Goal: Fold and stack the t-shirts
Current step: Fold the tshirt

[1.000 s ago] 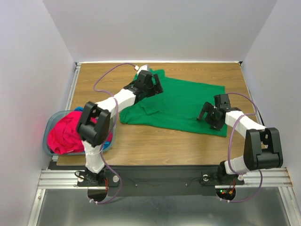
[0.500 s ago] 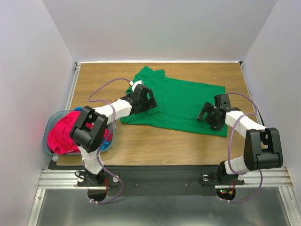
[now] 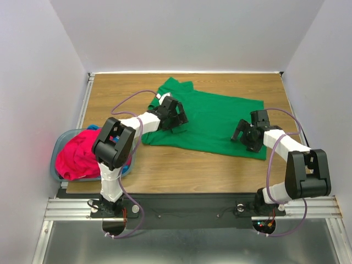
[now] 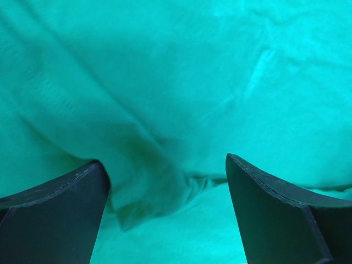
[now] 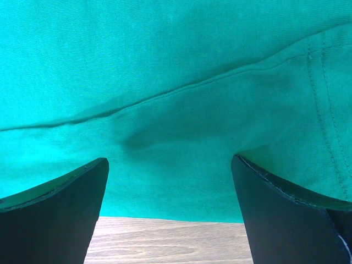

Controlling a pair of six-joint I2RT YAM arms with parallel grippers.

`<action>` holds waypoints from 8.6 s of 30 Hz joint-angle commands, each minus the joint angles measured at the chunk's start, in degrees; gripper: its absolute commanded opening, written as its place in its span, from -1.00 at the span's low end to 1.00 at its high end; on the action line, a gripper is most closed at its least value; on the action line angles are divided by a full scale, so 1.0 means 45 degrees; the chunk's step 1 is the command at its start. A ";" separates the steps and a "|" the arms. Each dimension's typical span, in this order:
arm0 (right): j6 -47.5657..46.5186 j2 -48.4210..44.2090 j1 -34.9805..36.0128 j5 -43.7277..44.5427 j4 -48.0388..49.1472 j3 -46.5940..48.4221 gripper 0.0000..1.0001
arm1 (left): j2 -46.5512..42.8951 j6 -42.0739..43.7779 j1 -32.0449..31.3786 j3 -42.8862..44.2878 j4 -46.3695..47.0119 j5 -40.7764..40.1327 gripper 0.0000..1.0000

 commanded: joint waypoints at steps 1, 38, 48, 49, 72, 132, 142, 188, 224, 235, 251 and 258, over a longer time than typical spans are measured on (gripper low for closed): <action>-0.0195 0.0147 -0.0096 0.0403 -0.0176 -0.0157 1.00 | 0.0438 -0.0189 -0.0056 0.1035 0.0724 0.0386 0.89; -0.0313 -0.0849 -0.0077 0.0480 -0.0606 -0.0156 1.00 | -0.3525 0.0574 0.0353 -0.2143 -0.0038 -0.0806 0.91; 0.0292 -0.1121 -0.0096 0.0110 -0.0801 -0.1464 1.00 | -0.4305 -0.0891 0.0452 -0.6461 0.0080 0.0014 0.88; 0.0506 -0.1335 -0.0096 0.0110 -0.0879 -0.1543 1.00 | -0.4442 -0.1298 0.0413 -0.6734 -0.0345 0.0227 0.86; 0.0860 -0.3369 -0.0077 0.1083 -0.3203 0.0680 1.00 | -0.8273 -0.3043 -0.1560 -0.4054 -0.6168 -0.3829 0.94; -0.0215 0.3916 -0.0701 0.4758 -0.3106 0.7848 1.00 | 0.8155 0.6236 0.2893 1.4651 -0.4666 -0.0084 -1.00; -0.0937 0.7001 -0.1424 0.4817 -0.3125 1.1733 0.97 | 0.6964 0.6568 0.2893 1.3577 -0.4061 -0.0063 -1.00; -0.1738 0.8803 -0.2108 0.5578 -0.3106 1.2950 -0.99 | 0.2647 0.7858 0.2893 0.7738 -0.0702 0.1597 -1.00; -0.1113 0.1945 -0.2108 0.4933 -0.1856 0.5645 -0.99 | -0.7038 0.5496 0.2835 -0.5268 0.3771 0.1578 -1.00; -0.0938 0.0909 -0.2108 0.5148 -0.1895 0.4200 -0.99 | -0.8896 0.4246 0.2795 -0.7789 0.4064 0.1441 -1.00; -0.0331 -0.0574 -0.2108 0.5015 -0.2539 0.2987 1.00 | -1.1629 0.1803 0.2366 -0.8690 0.0745 0.0875 0.97; -0.1151 -0.1142 -0.2049 0.1637 -0.2384 0.3339 1.00 | -0.9624 0.2096 0.2229 -0.6564 0.0881 0.0971 0.97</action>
